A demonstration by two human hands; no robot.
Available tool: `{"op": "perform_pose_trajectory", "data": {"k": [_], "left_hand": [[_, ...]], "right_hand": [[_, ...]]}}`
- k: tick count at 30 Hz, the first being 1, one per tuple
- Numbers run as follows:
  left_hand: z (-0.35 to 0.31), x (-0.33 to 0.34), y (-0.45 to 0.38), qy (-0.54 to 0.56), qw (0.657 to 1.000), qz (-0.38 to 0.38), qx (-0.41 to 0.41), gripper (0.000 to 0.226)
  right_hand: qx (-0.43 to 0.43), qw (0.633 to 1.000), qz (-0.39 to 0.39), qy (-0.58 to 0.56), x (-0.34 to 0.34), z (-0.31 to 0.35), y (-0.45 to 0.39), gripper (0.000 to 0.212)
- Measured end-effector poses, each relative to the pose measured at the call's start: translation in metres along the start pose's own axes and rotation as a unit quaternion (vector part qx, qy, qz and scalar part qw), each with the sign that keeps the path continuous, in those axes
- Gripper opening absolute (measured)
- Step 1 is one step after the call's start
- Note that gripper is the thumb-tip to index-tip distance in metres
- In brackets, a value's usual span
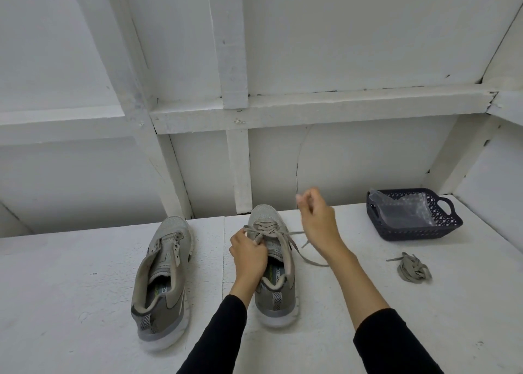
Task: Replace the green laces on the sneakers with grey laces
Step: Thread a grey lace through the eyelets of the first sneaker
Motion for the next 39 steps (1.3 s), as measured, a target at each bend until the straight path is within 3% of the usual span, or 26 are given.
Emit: {"op": "perform_pose_trajectory", "data": {"k": [3, 6, 9, 11, 13, 16, 20, 23, 26, 30, 39], "left_hand": [[0.000, 0.001, 0.001, -0.001, 1.000, -0.001, 0.006, 0.036], [0.000, -0.001, 0.000, 0.001, 1.000, -0.007, 0.023, 0.026], [0.002, 0.000, -0.002, 0.023, 0.999, -0.004, 0.049, 0.025], [0.006, 0.002, -0.004, 0.048, 0.997, 0.002, 0.059, 0.032], [0.008, 0.002, -0.005, 0.063, 0.996, 0.002, 0.065, 0.037], [0.006, 0.000, -0.001, 0.081, 0.994, 0.001, 0.069, 0.038], [0.005, -0.001, 0.000, 0.100, 0.992, -0.019, 0.069, 0.030], [0.006, -0.001, 0.001, 0.099, 0.993, -0.024, 0.062, 0.025], [0.006, -0.002, 0.000, 0.102, 0.993, -0.027, 0.059, 0.024], [0.008, -0.001, -0.002, 0.109, 0.992, -0.023, 0.058, 0.023], [0.010, -0.003, -0.005, 0.102, 0.992, -0.032, 0.070, 0.016]], "right_hand": [[0.036, 0.970, 0.149, 0.190, 0.022, -0.032, 0.019, 0.027], [0.056, 0.967, 0.186, 0.168, 0.032, -0.042, 0.026, 0.042], [0.090, 0.992, 0.084, -0.022, 0.022, -0.027, 0.017, 0.041], [0.129, 0.965, -0.026, -0.225, 0.007, -0.019, 0.009, 0.039], [0.130, 0.931, -0.094, -0.328, -0.005, -0.015, 0.003, 0.041], [0.130, 0.951, -0.110, -0.258, -0.006, -0.018, 0.011, 0.041], [0.217, 0.969, -0.068, -0.099, 0.012, -0.050, 0.034, 0.038], [0.296, 0.949, -0.017, -0.106, 0.034, -0.074, 0.048, 0.037], [0.315, 0.941, -0.009, -0.121, 0.042, -0.074, 0.052, 0.035], [0.309, 0.948, -0.025, -0.075, 0.034, -0.072, 0.049, 0.033], [0.184, 0.980, 0.067, -0.048, 0.043, -0.052, 0.057, 0.032]]}}
Point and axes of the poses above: each hand's wrist, its own y-axis away from the middle knuckle, its own x-axis out of the palm, z = x × y, the point moved 4 cm from there along -y, towards the middle knuckle, and after that the axes turned 9 degrees about -x, right-handed, at the moved point
